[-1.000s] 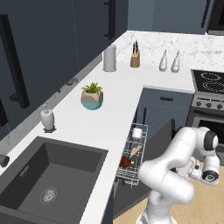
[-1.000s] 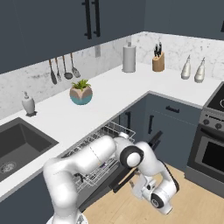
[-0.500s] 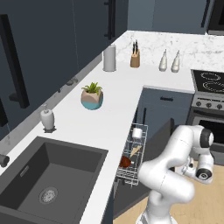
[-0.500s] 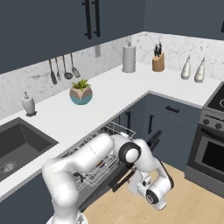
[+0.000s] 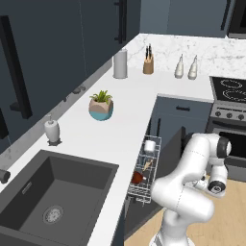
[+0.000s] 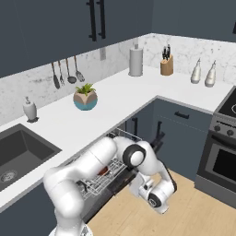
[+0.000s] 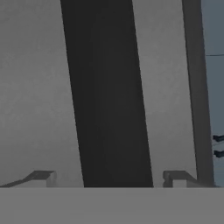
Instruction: Pick up the cup and bowl from the counter, place them in the dishwasher, and close the dishwasher door.
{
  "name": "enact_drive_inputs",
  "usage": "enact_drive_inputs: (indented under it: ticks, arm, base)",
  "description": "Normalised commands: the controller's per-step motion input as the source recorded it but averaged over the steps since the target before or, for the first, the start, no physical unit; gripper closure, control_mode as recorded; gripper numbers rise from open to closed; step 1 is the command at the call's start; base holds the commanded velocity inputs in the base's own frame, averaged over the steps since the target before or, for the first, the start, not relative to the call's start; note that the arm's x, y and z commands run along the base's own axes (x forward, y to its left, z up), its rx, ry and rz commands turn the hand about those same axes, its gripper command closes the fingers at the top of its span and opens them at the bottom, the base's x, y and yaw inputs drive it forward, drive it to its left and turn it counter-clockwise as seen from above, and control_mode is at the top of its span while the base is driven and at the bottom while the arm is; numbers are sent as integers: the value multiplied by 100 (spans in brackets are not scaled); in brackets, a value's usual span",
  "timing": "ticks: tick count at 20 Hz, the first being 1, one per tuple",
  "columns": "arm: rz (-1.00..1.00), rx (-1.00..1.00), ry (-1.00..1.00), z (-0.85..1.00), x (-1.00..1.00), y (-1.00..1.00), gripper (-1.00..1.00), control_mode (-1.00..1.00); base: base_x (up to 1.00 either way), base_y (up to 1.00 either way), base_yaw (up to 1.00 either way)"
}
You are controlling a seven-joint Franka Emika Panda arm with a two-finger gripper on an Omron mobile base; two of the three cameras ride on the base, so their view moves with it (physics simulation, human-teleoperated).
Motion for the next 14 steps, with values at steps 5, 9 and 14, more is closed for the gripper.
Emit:
enact_drive_inputs:
  ticks: [5,9,14]
  arm:
    - [-1,-16,-7,43,71,100,-100,-100]
    - [0,-22,-3,22,77,100,-100,-100]
    - [0,-24,0,1,83,100,-100,-100]
  base:
    - [0,0,0]
    - [0,0,0]
    - [0,0,0]
